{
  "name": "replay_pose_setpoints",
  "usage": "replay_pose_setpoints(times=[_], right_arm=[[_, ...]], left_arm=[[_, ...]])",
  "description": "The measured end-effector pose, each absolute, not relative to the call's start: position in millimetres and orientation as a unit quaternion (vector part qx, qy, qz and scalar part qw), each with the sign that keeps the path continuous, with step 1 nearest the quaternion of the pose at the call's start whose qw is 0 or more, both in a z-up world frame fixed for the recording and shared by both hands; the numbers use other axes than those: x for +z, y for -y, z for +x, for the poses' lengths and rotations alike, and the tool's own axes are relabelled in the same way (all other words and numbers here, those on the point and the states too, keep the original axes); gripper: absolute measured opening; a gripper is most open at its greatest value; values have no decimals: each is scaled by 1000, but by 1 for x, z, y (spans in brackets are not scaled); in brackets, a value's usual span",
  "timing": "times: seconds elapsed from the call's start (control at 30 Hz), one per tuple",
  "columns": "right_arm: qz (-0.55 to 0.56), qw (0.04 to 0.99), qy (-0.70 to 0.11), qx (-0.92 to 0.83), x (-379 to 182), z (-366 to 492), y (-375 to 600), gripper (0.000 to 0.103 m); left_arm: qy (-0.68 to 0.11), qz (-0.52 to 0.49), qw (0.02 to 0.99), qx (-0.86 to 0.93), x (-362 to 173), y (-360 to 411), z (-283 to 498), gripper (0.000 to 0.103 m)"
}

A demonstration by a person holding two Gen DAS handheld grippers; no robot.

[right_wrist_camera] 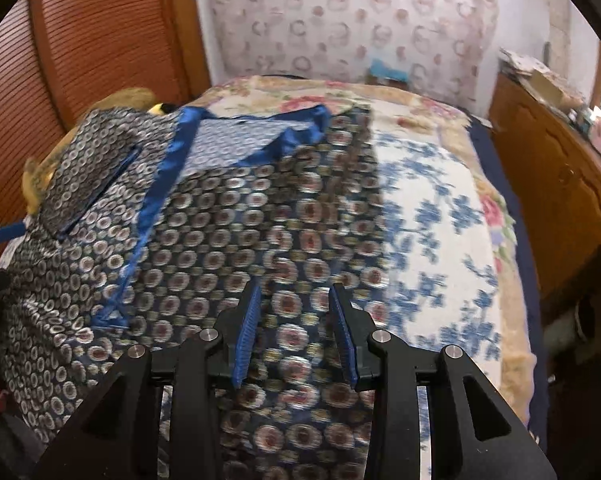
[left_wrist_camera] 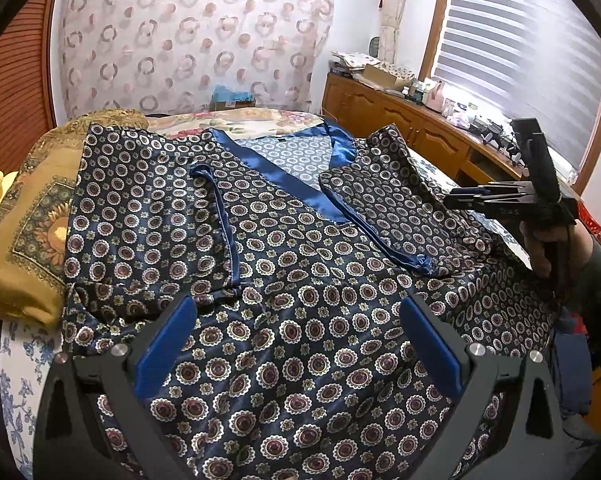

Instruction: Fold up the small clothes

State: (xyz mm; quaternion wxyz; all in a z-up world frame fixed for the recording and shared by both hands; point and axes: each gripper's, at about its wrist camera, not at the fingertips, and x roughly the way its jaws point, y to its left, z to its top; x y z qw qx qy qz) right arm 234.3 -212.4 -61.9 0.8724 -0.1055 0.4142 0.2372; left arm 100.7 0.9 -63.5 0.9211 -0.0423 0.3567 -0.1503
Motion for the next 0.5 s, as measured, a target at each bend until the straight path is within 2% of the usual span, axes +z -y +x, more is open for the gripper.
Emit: replay_pose_setpoints(times=[0.13,0.27,0.3,0.5], right_arm=[[-130,867,-427,221,-71,245,200,34],[-127,859,-443,223,-79,258,203,7],[-123,859,-441,229,-77,260,207,4],[-95,883,-412,203,-50,271,246,0]], left_arm=[[-358,-41,921,-149,-65,0,100,102],[-359,-44,920,-149,-67,-2,99,103],[-359,-44,920,-148,-68,-3,99,103],[-362,-48,920,-142,-72,-10,97,102]])
